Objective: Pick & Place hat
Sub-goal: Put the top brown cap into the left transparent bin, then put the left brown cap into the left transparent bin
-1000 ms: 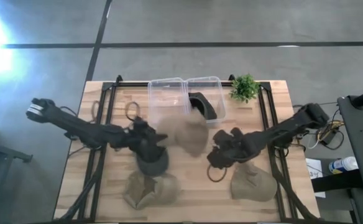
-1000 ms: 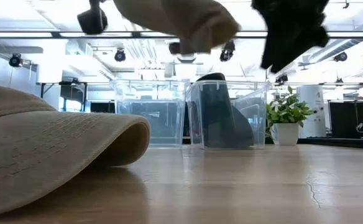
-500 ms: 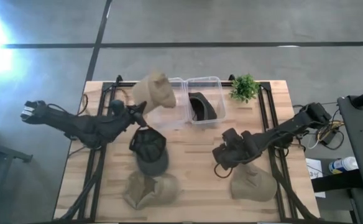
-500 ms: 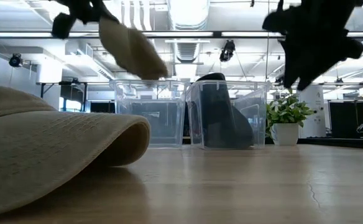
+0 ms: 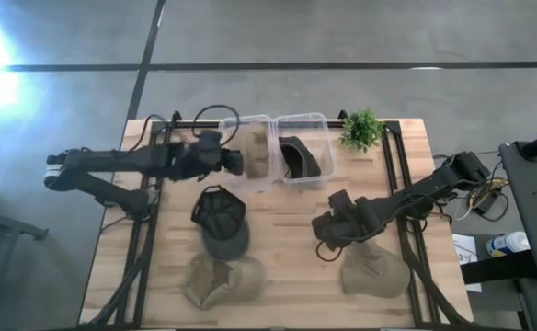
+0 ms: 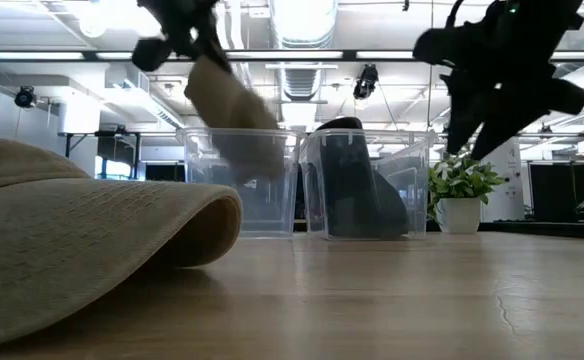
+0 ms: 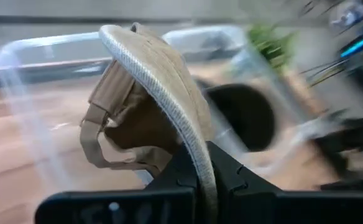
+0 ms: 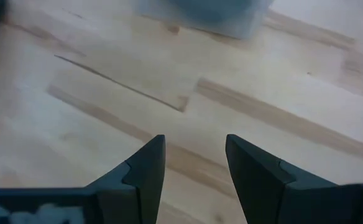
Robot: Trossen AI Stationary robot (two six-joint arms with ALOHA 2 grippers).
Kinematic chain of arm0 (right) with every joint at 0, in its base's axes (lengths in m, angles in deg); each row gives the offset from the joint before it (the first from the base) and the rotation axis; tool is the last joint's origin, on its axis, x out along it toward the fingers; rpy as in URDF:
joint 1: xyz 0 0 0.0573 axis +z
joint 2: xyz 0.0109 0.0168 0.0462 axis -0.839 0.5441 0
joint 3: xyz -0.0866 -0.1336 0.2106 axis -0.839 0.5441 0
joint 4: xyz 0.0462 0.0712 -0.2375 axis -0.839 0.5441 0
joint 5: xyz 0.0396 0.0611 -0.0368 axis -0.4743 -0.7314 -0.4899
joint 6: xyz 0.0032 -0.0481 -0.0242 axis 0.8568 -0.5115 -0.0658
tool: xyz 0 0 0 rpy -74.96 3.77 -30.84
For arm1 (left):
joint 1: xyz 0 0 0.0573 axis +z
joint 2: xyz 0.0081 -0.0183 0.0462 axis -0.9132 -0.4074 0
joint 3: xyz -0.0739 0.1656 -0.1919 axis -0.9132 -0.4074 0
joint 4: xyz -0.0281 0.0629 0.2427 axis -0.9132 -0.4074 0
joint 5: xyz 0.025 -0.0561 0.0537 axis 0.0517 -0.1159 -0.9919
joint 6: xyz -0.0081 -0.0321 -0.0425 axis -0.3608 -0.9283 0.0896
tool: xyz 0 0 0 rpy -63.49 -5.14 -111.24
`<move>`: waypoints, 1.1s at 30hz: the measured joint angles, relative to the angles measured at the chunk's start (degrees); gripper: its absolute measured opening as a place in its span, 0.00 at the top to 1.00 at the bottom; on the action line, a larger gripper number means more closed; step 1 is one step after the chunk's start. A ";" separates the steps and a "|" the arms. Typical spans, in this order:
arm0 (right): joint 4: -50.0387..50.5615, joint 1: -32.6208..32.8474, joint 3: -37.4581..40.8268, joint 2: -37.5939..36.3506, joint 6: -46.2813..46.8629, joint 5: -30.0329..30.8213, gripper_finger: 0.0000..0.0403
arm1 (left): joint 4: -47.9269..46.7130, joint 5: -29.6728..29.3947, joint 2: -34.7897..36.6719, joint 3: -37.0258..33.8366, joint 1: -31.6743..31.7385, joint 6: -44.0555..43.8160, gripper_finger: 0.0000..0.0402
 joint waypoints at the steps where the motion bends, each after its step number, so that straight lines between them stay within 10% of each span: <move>1: -1.07 0.00 0.17 0.02 0.02 0.94 0.59 | -1.27 1.83 -1.01 0.42 1.40 0.82 0.98; 6: -8.43 -0.19 0.17 0.00 -2.29 4.79 0.59 | -1.79 15.50 -4.26 0.30 6.69 4.46 0.96; 14: -28.22 -0.39 0.66 0.00 -16.46 -1.89 0.59 | -5.97 14.72 -5.45 1.07 7.35 12.37 0.73; 19: -34.82 -0.42 1.13 0.02 -18.64 -5.34 0.59 | -7.42 24.13 -2.22 4.56 5.74 16.94 0.60; 26: -48.11 -2.32 3.57 3.31 -22.09 -25.91 0.59 | -6.21 26.03 5.60 7.59 -8.71 20.19 0.57; 33: -68.30 -4.16 4.74 15.94 -17.38 -42.62 0.59 | -6.89 22.74 7.35 1.48 -27.22 2.41 0.57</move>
